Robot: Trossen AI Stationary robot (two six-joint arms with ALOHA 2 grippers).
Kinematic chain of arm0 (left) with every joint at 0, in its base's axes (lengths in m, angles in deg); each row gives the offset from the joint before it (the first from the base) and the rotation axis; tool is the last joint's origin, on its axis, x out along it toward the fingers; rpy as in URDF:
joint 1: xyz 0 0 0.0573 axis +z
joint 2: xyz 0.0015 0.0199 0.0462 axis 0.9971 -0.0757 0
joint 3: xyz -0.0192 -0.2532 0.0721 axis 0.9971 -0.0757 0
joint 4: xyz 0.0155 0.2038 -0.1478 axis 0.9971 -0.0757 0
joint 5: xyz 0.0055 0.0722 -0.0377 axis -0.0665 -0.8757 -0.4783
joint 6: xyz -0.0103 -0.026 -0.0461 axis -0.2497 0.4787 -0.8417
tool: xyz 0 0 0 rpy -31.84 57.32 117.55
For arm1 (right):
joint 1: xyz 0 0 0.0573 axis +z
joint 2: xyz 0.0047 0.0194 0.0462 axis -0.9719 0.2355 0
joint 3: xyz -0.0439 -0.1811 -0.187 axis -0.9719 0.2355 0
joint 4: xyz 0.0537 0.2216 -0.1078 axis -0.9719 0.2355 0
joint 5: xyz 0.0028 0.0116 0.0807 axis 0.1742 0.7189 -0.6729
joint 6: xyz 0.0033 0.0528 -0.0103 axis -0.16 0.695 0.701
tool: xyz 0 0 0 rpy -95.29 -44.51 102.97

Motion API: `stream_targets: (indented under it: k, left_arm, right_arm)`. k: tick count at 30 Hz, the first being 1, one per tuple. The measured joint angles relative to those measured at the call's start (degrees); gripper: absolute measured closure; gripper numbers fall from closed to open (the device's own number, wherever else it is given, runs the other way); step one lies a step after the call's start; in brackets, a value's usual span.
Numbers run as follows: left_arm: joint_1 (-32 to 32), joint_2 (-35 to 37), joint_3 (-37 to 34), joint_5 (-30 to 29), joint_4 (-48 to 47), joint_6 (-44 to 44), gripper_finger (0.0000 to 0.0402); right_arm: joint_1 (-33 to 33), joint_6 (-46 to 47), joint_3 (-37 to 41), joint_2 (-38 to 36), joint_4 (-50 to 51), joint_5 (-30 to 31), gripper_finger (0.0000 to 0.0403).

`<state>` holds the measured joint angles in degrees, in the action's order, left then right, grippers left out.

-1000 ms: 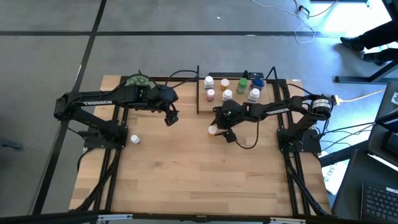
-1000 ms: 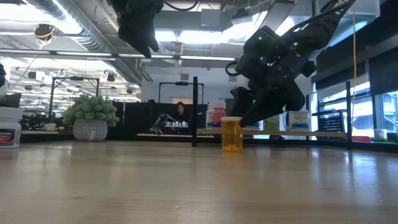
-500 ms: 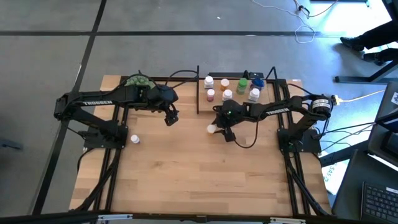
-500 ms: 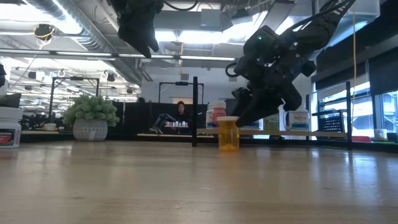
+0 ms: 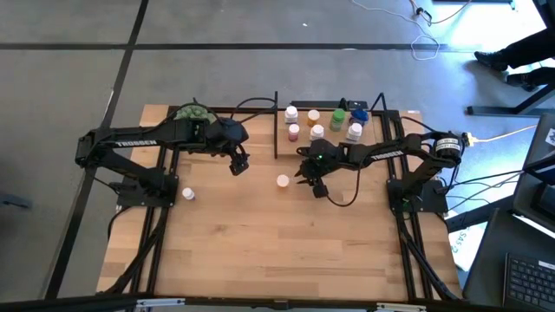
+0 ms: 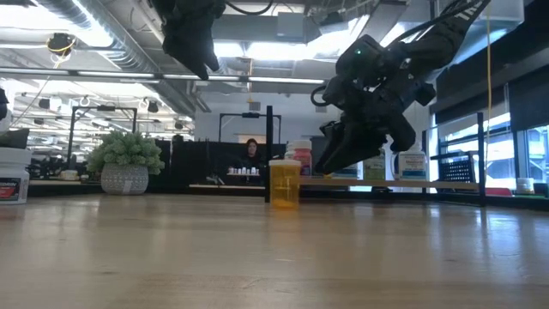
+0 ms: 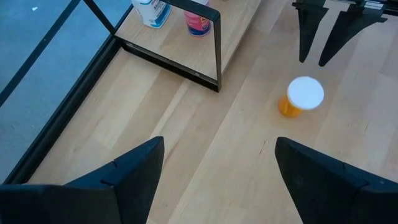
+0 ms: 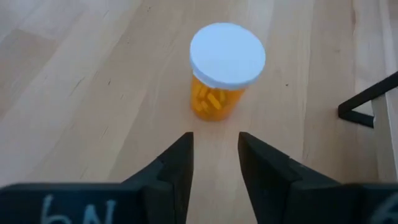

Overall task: Pick and place medicine bottles onto shelf by color
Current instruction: Put the orange medicine bottle on the shelf

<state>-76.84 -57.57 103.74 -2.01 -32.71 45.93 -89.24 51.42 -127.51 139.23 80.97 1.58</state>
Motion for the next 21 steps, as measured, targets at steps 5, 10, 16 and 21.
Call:
stream_targets:
  k: [5,10,16,21]
  left_arm:
    - [0.0,0.0,0.0,0.0,0.0,0.0,0.0099]
    - [0.0,0.0,0.0,0.0,0.0,0.0,0.0099]
    - [0.0,0.0,0.0,0.0,0.0,0.0,0.0099]
    - [0.0,0.0,0.0,0.0,0.0,0.0,0.0099]
  right_arm:
    - [0.0,3.4,0.0,0.0,0.5,0.0,0.0275]
    - [0.0,4.5,-0.1,0.0,0.6,0.6,0.0265]
    - [0.0,9.5,-2.4,0.0,1.8,1.5,0.0232]
    - [0.0,9.1,-6.1,0.0,5.8,1.6,0.0201]
